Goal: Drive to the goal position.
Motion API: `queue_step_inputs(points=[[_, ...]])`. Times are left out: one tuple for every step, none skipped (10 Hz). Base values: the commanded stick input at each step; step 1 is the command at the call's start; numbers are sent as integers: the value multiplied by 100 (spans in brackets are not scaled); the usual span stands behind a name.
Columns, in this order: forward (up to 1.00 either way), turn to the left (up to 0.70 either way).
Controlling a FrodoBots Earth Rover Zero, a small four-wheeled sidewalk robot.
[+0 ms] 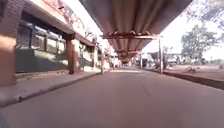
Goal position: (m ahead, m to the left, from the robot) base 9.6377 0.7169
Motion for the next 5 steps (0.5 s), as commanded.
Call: queue_step_inputs(points=[[70, 0], [70, 0], [70, 0], [70, -1], [70, -9]])
